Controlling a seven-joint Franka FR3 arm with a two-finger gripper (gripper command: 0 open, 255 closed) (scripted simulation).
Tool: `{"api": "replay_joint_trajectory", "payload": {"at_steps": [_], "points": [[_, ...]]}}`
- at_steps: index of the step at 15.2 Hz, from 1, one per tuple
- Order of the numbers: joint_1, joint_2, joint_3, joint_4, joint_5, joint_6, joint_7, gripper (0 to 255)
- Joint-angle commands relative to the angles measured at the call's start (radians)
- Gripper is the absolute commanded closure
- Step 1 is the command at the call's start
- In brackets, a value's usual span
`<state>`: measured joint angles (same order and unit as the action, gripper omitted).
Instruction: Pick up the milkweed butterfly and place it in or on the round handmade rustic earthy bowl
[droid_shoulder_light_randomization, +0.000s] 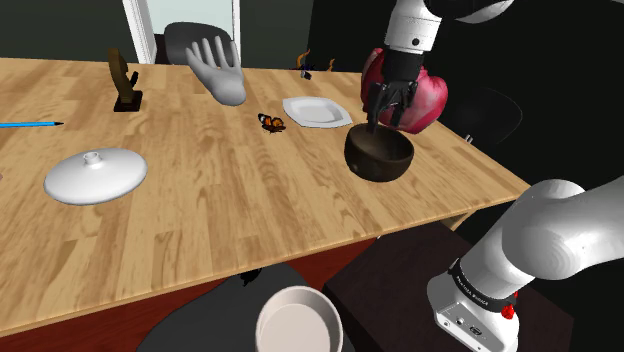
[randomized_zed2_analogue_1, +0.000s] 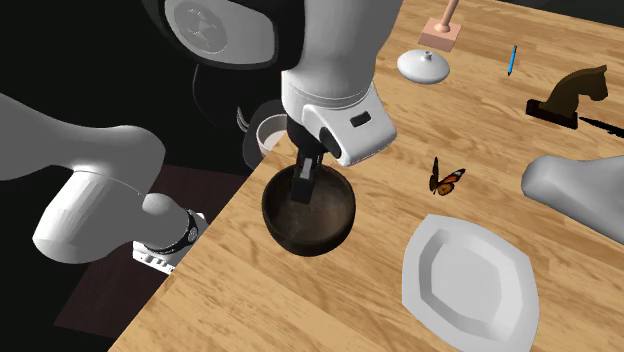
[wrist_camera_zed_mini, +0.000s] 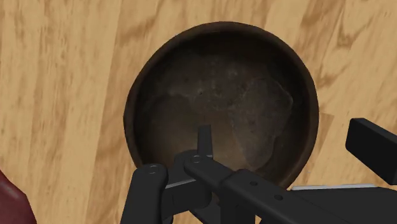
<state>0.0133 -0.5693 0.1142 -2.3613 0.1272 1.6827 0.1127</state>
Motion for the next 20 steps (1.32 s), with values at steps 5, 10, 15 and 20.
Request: {"api": "replay_joint_trajectory", "payload": {"at_steps": [5, 10, 15, 20], "points": [[-0.006, 0.201, 0.076, 0.094, -0.023, 0.165, 0.105, 0], [-0.012, 0.376, 0.126, 0.210, -0.081, 0.264, 0.205, 0], [-0.008, 0.559, 0.160, 0.359, -0.171, 0.325, 0.314, 0], [0.017, 0.747, 0.168, 0.547, -0.278, 0.345, 0.419, 0]]}}
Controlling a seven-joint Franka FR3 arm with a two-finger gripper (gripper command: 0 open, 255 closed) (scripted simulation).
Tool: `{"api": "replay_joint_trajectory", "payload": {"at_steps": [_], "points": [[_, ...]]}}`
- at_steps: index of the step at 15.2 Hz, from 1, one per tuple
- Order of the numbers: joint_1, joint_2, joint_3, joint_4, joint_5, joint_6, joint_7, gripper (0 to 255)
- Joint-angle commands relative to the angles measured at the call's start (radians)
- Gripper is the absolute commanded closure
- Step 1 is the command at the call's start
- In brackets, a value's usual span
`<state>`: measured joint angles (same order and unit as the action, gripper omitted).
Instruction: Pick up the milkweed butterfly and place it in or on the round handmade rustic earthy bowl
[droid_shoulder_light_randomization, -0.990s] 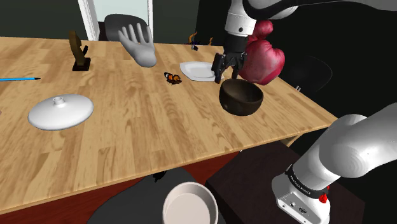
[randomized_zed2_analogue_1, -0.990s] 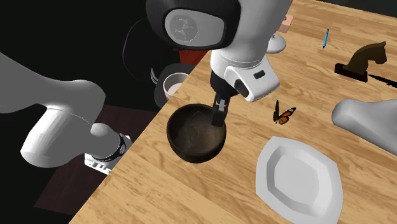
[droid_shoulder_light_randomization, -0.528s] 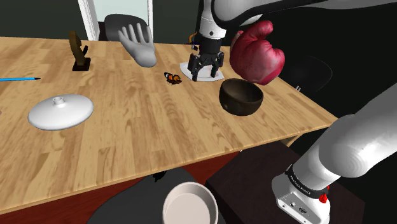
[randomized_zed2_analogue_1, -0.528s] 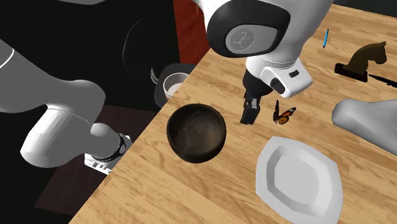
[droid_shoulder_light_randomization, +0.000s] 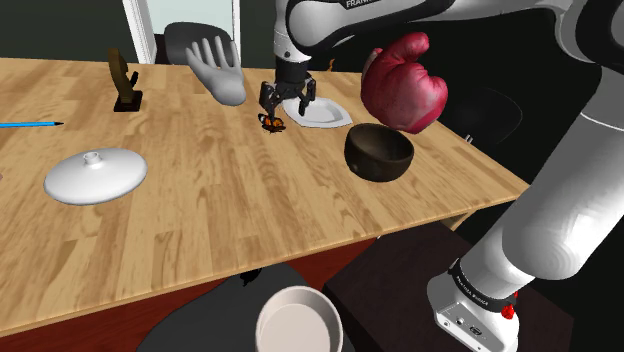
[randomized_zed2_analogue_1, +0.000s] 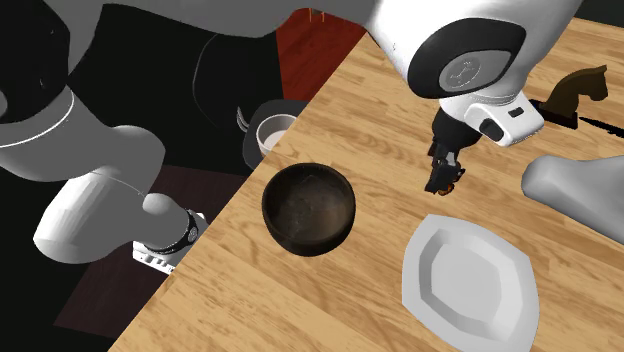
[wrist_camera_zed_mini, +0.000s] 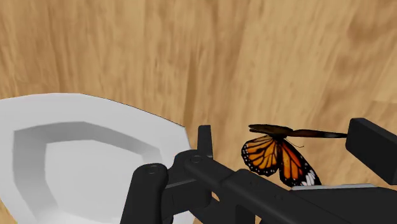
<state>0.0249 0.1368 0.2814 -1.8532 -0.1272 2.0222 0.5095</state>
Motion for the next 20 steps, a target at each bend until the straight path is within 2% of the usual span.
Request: {"api": "replay_joint_trajectory", "payload": {"at_steps": [1, 3, 10, 18, 19, 20], "points": [[0.014, 0.080, -0.001, 0.082, -0.044, 0.004, 0.041, 0], [0.027, 0.130, -0.006, 0.140, -0.071, 0.000, 0.063, 0], [0.025, 0.168, -0.015, 0.090, -0.088, 0.087, 0.075, 0], [0.025, 0.168, -0.015, 0.090, -0.088, 0.086, 0.075, 0], [0.025, 0.168, -0.015, 0.090, -0.088, 0.086, 0.075, 255], [0.025, 0.168, -0.015, 0.090, -0.088, 0.086, 0.075, 255]]}}
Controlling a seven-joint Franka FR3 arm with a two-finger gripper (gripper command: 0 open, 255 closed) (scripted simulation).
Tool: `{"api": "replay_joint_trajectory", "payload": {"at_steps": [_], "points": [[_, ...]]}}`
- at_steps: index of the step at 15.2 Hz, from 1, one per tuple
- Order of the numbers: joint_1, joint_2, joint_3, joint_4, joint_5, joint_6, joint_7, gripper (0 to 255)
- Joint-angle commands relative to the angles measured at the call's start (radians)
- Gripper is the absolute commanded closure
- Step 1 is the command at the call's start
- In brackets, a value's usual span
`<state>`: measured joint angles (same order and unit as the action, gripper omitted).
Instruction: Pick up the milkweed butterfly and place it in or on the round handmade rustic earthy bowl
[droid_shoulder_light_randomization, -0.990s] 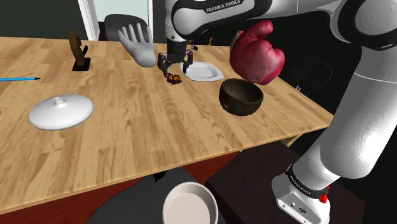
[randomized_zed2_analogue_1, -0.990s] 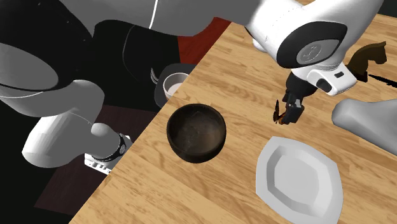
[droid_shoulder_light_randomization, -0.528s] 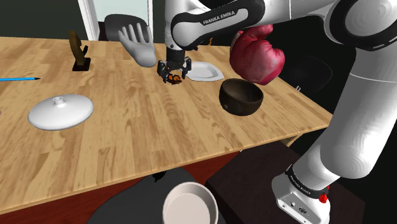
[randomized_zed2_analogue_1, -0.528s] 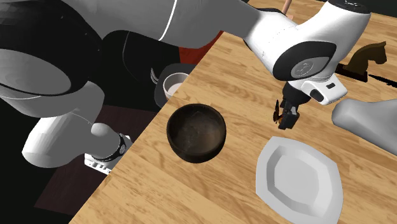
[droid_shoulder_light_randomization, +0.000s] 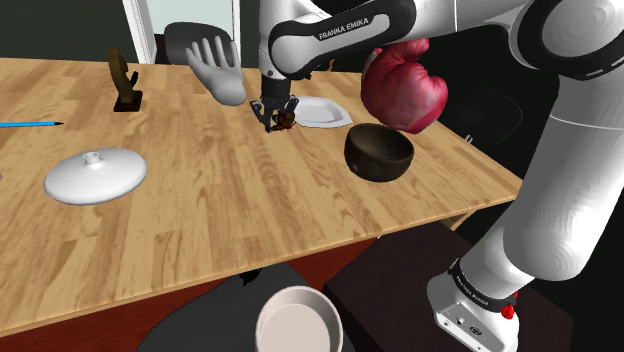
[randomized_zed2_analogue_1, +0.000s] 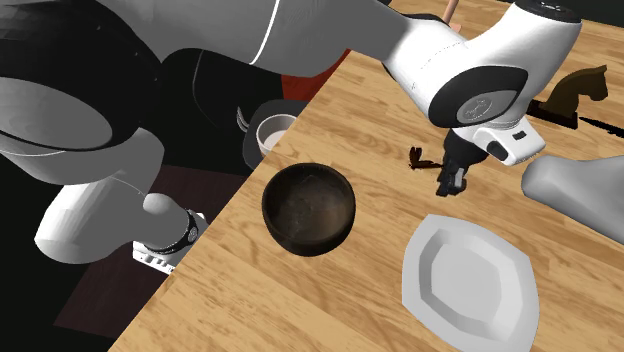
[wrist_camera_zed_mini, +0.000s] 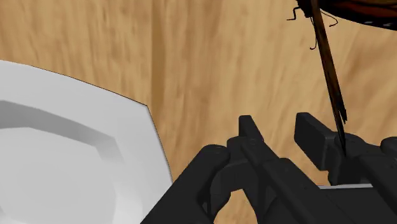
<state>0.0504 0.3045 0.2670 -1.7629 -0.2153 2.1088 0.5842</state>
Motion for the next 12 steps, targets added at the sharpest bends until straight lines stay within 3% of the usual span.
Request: {"api": "replay_joint_trajectory", "payload": {"at_steps": [1, 8, 9, 12], "points": [[0.000, 0.000, 0.000, 0.000, 0.000, 0.000, 0.000, 255], [0.000, 0.000, 0.000, 0.000, 0.000, 0.000, 0.000, 255], [0.000, 0.000, 0.000, 0.000, 0.000, 0.000, 0.000, 0], [-0.039, -0.061, 0.033, -0.065, 0.115, -0.059, -0.115, 0]]}}
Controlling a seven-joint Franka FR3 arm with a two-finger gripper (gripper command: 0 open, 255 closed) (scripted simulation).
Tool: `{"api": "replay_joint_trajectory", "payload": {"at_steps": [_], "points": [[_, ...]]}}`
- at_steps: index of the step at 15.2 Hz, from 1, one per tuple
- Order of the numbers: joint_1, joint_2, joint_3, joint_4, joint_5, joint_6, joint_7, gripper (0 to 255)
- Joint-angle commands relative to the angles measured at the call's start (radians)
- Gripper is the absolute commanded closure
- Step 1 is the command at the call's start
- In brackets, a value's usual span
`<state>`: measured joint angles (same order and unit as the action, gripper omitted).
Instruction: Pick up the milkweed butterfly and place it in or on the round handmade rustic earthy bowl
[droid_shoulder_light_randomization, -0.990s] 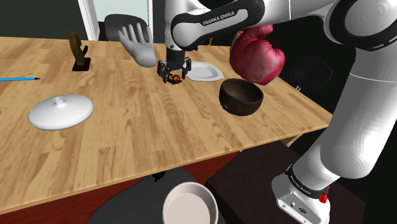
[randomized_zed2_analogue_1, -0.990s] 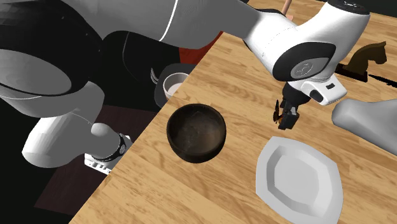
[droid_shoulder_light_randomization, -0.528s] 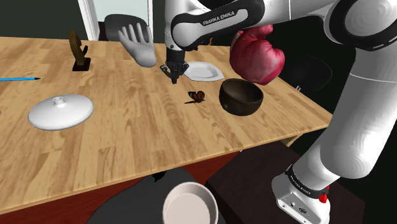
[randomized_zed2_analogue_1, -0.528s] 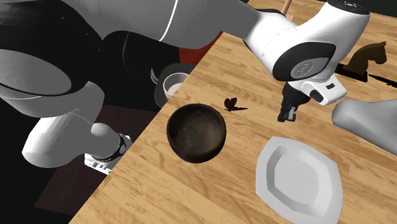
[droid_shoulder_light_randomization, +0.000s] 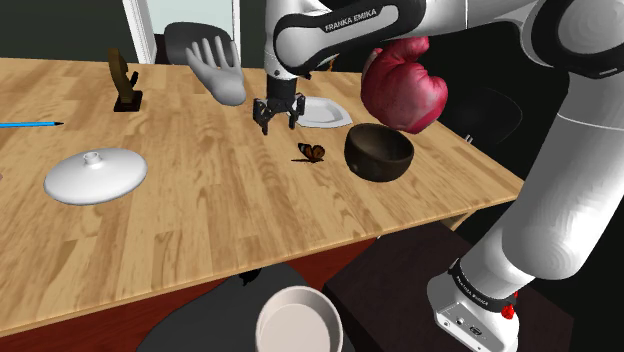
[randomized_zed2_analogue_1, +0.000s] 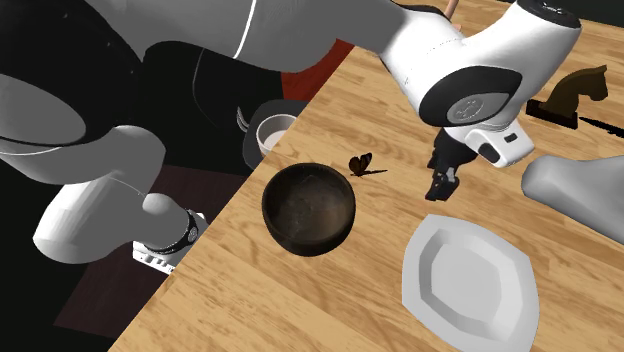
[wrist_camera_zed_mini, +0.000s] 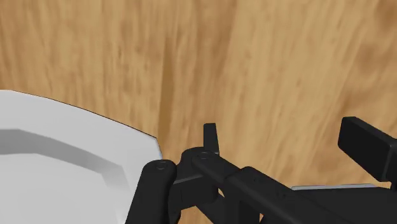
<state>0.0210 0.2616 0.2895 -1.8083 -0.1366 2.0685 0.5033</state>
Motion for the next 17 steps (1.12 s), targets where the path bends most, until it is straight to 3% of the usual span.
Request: {"api": "replay_joint_trajectory", "payload": {"at_steps": [1, 7, 12, 17], "points": [[-0.021, -0.038, 0.019, -0.039, 0.074, -0.043, -0.073, 0], [-0.078, -0.151, 0.043, -0.122, 0.271, -0.233, -0.288, 0], [-0.113, -0.227, 0.031, -0.155, 0.387, -0.439, -0.444, 0], [-0.109, -0.241, 0.035, -0.216, 0.401, -0.402, -0.459, 0]]}}
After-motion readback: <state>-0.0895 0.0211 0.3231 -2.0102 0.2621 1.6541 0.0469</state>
